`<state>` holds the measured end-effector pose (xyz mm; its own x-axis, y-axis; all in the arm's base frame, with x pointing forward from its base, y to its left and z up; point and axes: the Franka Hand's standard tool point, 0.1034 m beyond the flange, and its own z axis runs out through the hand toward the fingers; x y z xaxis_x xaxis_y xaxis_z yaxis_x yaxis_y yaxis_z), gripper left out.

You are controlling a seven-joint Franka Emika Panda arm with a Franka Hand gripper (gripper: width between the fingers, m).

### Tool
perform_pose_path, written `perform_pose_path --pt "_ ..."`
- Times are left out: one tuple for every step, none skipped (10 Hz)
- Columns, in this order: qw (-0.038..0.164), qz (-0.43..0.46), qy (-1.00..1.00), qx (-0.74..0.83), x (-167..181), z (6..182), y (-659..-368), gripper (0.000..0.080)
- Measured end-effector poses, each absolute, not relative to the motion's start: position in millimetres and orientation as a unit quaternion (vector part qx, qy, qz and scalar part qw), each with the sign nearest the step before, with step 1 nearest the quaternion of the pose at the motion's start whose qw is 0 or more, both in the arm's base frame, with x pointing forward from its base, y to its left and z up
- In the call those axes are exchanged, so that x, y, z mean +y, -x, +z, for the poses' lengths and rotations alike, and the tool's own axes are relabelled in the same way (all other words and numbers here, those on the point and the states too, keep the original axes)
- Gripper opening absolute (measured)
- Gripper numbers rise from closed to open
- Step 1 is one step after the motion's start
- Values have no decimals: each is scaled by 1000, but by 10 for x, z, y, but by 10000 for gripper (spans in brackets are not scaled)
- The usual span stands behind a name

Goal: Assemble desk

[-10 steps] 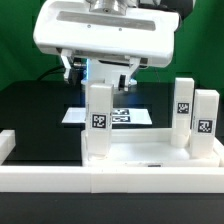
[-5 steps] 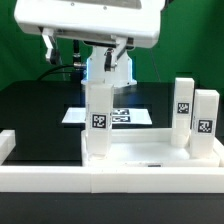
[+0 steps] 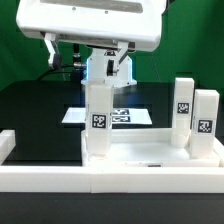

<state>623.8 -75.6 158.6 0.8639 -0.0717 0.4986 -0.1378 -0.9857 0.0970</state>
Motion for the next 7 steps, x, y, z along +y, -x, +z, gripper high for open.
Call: perform_pose_path --pt "52 214 -974 -57 -722 1502 -6197 649" --pt "38 173 -983 -58 -692 1483 -6206 649" --pt "29 142 -988 -60 -685 1484 -6217 649" --pt "20 113 -991 -64 -660 1464 -6187 649" --pt "9 71 -995 -67 -622 1455 -6149 649" --pt "3 45 -997 -67 -613 1462 -6160 649" --pt "4 46 -997 -68 -612 1460 -6185 649"
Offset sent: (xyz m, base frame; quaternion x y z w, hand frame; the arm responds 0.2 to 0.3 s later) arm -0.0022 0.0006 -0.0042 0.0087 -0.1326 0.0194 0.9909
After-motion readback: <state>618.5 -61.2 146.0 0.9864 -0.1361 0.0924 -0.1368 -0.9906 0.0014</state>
